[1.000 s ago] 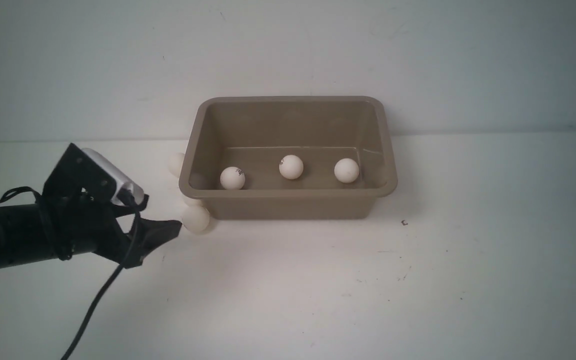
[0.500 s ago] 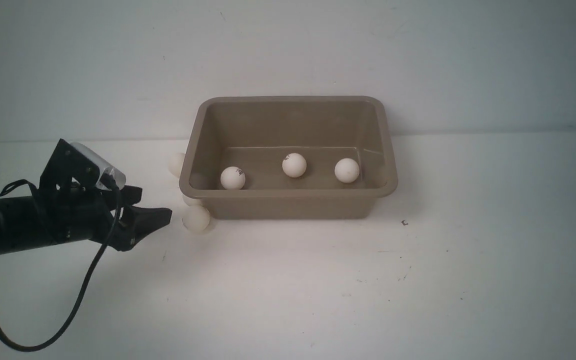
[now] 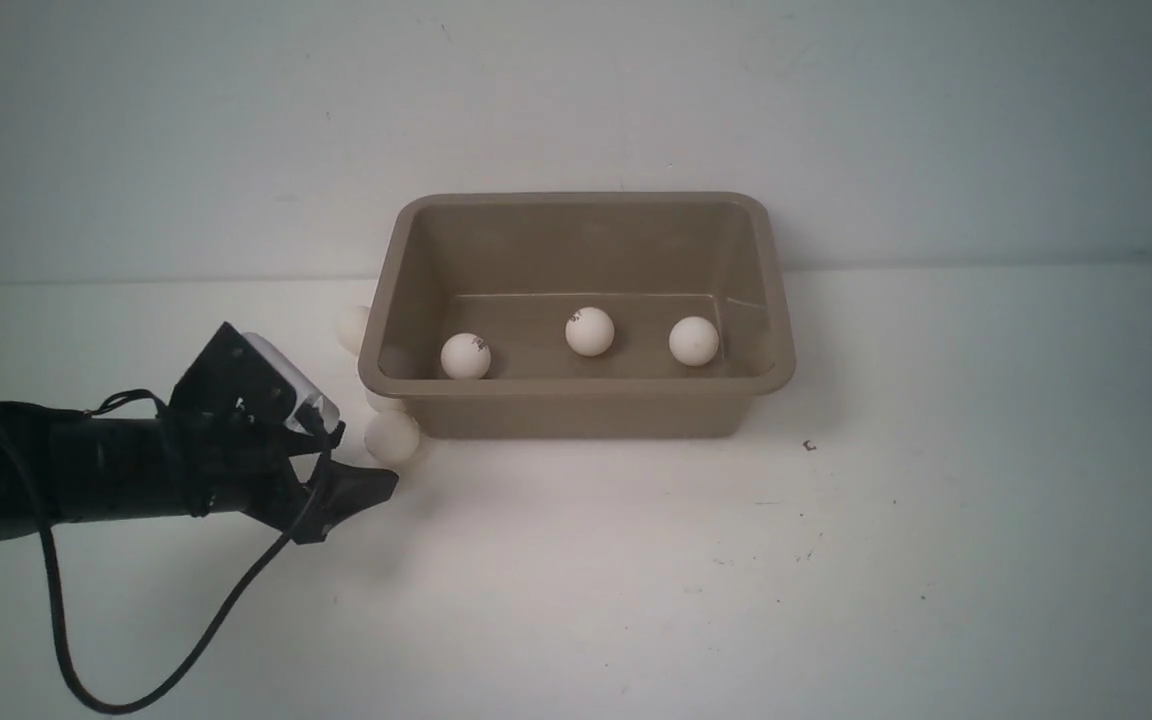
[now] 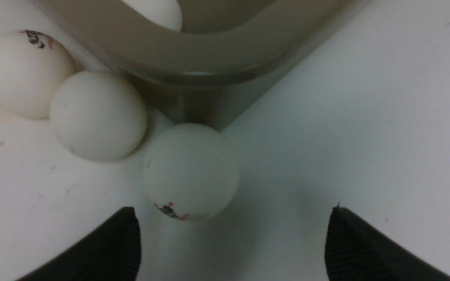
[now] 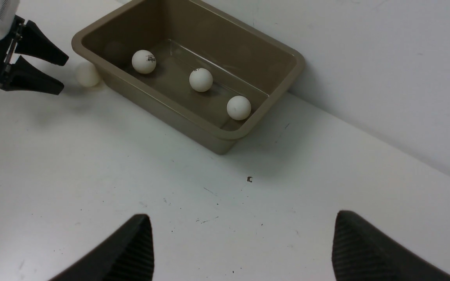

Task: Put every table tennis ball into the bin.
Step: Use the left arm to clamp the table tennis ball closest to it

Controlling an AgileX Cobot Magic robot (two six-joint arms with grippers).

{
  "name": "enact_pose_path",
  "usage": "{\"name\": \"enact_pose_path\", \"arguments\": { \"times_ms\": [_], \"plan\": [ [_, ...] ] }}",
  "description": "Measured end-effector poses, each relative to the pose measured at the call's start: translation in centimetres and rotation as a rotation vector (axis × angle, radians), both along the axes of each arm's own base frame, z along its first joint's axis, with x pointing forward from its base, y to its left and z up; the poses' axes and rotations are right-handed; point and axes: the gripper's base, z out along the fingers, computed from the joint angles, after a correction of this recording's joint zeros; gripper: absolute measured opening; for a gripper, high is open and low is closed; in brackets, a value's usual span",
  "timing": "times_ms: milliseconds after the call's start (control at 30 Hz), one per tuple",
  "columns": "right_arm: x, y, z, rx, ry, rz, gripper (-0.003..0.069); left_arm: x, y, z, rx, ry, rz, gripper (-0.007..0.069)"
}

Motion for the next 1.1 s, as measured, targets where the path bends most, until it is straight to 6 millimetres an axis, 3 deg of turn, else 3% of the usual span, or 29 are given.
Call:
{"name": "enact_pose_path", "arguments": {
  "times_ms": [333,767,900,1000,1100],
  "plan": [
    [0.0,0.0,0.0,0.002,0.0,0.002,0.0556,2.2,-0.9,1.0,0.064,-0.034,0.037,0.0573],
    [0.0,0.0,0.0,-0.008,-0.005,0.008,0.0556,2.3,-1.1,-1.1,0.016,0.036,0.038,0.0552],
    [0.0,0.0,0.0,-0.008,-0.005,0.008,0.0556,2.4,-1.2,-1.0,0.012,0.035,0.036,0.0459],
    [0.0,0.0,0.0,-0.008,-0.005,0.008,0.0556,2.4,-1.1,-1.0,0.012,0.034,0.036,0.0325],
    [0.0,0.0,0.0,-0.008,-0.005,0.008,0.0556,2.4,-1.1,-1.0,0.012,0.034,0.036,0.0318]
  ]
}}
